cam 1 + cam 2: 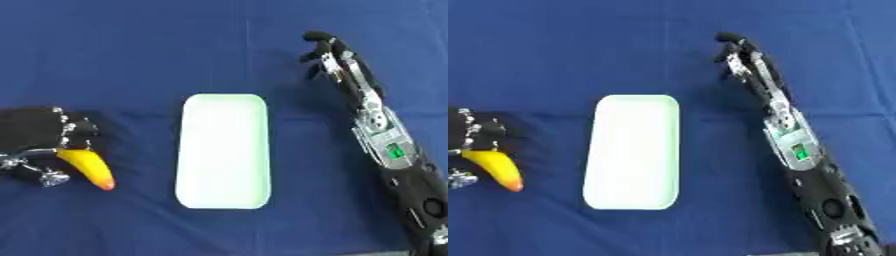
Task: Pick up objects on the table and place them in the box.
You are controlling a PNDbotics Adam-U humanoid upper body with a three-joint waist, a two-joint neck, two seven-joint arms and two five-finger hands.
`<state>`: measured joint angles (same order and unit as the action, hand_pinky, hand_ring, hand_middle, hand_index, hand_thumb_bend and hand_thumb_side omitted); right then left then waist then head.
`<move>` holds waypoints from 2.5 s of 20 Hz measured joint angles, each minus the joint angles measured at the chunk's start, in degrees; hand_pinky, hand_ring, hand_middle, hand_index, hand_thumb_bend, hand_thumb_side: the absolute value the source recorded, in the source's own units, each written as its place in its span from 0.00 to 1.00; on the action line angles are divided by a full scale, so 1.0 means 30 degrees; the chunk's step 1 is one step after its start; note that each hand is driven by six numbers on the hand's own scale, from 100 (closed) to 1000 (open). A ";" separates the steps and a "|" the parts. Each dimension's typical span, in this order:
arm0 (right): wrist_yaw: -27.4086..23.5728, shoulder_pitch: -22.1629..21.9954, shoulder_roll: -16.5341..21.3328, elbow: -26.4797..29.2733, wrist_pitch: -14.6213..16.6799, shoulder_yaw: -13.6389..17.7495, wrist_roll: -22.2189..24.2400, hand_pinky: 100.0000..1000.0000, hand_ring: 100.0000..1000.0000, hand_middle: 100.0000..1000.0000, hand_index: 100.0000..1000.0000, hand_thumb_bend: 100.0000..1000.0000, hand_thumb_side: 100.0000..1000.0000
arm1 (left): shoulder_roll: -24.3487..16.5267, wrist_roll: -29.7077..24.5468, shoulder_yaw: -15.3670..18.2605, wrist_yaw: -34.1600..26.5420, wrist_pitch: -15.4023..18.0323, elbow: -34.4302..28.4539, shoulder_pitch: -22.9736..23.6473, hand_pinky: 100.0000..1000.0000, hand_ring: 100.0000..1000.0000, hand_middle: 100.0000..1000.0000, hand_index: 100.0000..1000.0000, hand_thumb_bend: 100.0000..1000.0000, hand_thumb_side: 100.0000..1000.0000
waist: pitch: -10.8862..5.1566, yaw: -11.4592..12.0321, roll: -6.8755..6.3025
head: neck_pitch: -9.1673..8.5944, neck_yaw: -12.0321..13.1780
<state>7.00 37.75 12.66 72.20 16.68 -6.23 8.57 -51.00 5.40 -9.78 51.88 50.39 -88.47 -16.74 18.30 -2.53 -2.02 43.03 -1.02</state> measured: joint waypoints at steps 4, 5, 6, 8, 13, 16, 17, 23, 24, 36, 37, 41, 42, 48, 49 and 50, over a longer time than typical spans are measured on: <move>0.0000 0.0000 0.0000 0.0000 0.0000 0.0000 -0.0001 0.41 0.63 0.82 0.88 0.00 0.83 | 0.0005 0.1221 0.0049 -0.0025 -0.0017 -0.0104 0.0006 0.00 0.00 0.00 0.14 0.00 0.19 | 0.0000 0.0006 -0.0001 | -0.0002 -0.0006; 0.0000 0.0000 0.0000 0.0000 0.0000 0.0001 -0.0001 0.41 0.63 0.82 0.88 0.00 0.83 | 0.0005 0.1336 0.0049 -0.0008 -0.0020 -0.0104 0.0008 0.00 0.00 0.00 0.14 0.00 0.19 | 0.0000 0.0007 -0.0001 | -0.0005 -0.0009; 0.0000 -0.0001 0.0000 0.0000 0.0000 0.0001 -0.0001 0.41 0.63 0.82 0.88 0.00 0.83 | 0.0007 0.1424 0.0049 -0.0002 -0.0014 -0.0104 0.0011 0.00 0.00 0.00 0.14 0.00 0.19 | 0.0000 0.0009 -0.0001 | -0.0007 -0.0010; 0.0000 -0.0002 0.0000 0.0000 0.0000 0.0001 -0.0001 0.41 0.63 0.82 0.88 0.00 0.83 | 0.0012 0.1554 0.0049 0.0001 0.0025 -0.0104 0.0023 0.00 0.00 0.00 0.14 0.00 0.19 | 0.0000 0.0011 -0.0002 | -0.0012 -0.0012; 0.0000 -0.0002 0.0000 0.0000 -0.0001 0.0002 -0.0002 0.41 0.63 0.82 0.88 0.00 0.83 | 0.0162 0.1792 0.0048 -0.0031 0.0155 -0.0113 0.0140 0.00 0.00 0.00 0.14 0.00 0.19 | 0.0000 0.0011 -0.0002 | -0.0019 -0.0015; 0.0000 -0.0004 0.0000 0.0000 -0.0002 0.0004 -0.0003 0.41 0.63 0.82 0.88 0.00 0.83 | 0.0162 0.1782 0.0043 -0.0214 0.0180 -0.0118 0.0141 0.00 0.00 0.00 0.14 0.00 0.19 | 0.0000 0.0010 -0.0009 | -0.0023 -0.0018; 0.0000 -0.0005 0.0000 0.0000 -0.0002 0.0004 -0.0003 0.41 0.63 0.82 0.88 0.00 0.83 | 0.0161 0.1733 0.0035 -0.0322 0.0200 -0.0118 0.0141 0.00 0.00 0.00 0.14 0.00 0.19 | -0.0001 0.0003 -0.0018 | -0.0023 -0.0021; 0.0016 -0.0279 0.0016 -0.0013 -0.0006 0.0005 -0.0006 0.41 0.63 0.82 0.88 0.00 0.83 | -0.0945 0.1295 -0.0488 -0.2065 0.0282 -0.0640 -0.0098 0.00 0.00 0.00 0.14 0.00 0.19 | -0.0431 0.0125 -0.0361 | 0.0009 -0.0216; 0.0023 -0.0394 0.0070 -0.0029 -0.0006 0.0006 -0.0005 0.41 0.63 0.82 0.88 0.00 0.83 | -0.1461 0.1215 -0.0589 -0.2651 0.0280 -0.0926 -0.0200 0.00 0.00 0.00 0.14 0.00 0.19 | -0.0595 0.0250 -0.0447 | 0.0025 -0.0328; 0.0117 -0.0982 0.0163 -0.0118 -0.0016 0.0007 0.0010 0.41 0.63 0.82 0.88 0.00 0.83 | -0.3734 -0.2299 -0.0414 -0.9672 -0.0485 -0.4125 -0.1651 0.00 0.00 0.00 0.14 0.00 0.21 | -0.1332 0.0687 -0.0832 | 0.0197 -0.0678; 0.0125 -0.0982 0.0161 -0.0118 -0.0016 0.0007 0.0010 0.41 0.63 0.82 0.88 0.00 0.83 | -0.3734 -0.2620 -0.0409 -0.9969 -0.0538 -0.4173 -0.1698 0.00 0.00 0.00 0.14 0.00 0.21 | -0.1332 0.0665 -0.0832 | 0.0197 -0.0678; 0.0143 -0.0982 0.0156 -0.0118 -0.0016 0.0005 0.0010 0.41 0.63 0.82 0.88 0.00 0.83 | -0.3712 -0.3610 -0.0400 -1.0929 -0.0656 -0.4252 -0.1935 0.00 0.00 0.00 0.13 0.00 0.21 | -0.1332 0.0634 -0.0834 | 0.0197 -0.0679; 0.0146 -0.0982 0.0156 -0.0118 -0.0016 0.0005 0.0010 0.41 0.63 0.82 0.88 0.00 0.83 | -0.3679 -0.3821 -0.0404 -1.1107 -0.0675 -0.4256 -0.2104 0.00 0.00 0.00 0.13 0.00 0.21 | -0.1332 0.0628 -0.0834 | 0.0197 -0.0679; 0.0195 -0.0978 0.0107 -0.0142 -0.0055 -0.0012 0.0070 0.41 0.63 0.82 0.88 0.00 0.83 | -0.1627 -0.5657 -0.1416 -1.2206 -0.0791 -0.3796 -0.5159 0.00 0.00 0.00 0.13 0.00 0.24 | -0.1332 0.0524 -0.0693 | 0.0093 -0.0665; 0.0196 -0.0976 0.0045 -0.0164 -0.0068 -0.0014 0.0090 0.41 0.63 0.82 0.88 0.00 0.83 | -0.0937 -0.6112 -0.1725 -1.2367 -0.0857 -0.3520 -0.5968 0.00 0.00 0.00 0.13 0.00 0.25 | -0.1328 0.0530 -0.0580 | 0.0007 -0.0661; 0.0196 -0.0971 -0.0025 -0.0183 -0.0071 -0.0017 0.0099 0.41 0.63 0.82 0.88 0.00 0.83 | -0.0205 -0.6564 -0.2016 -1.2515 -0.0959 -0.3215 -0.6711 0.00 0.00 0.00 0.12 0.00 0.25 | -0.1311 0.0536 -0.0462 | -0.0026 -0.0656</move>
<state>7.59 34.83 12.58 71.66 16.47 -6.28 8.87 -51.61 -14.29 -15.83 14.33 47.51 -98.12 -36.87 14.36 -0.93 -3.41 42.95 -2.99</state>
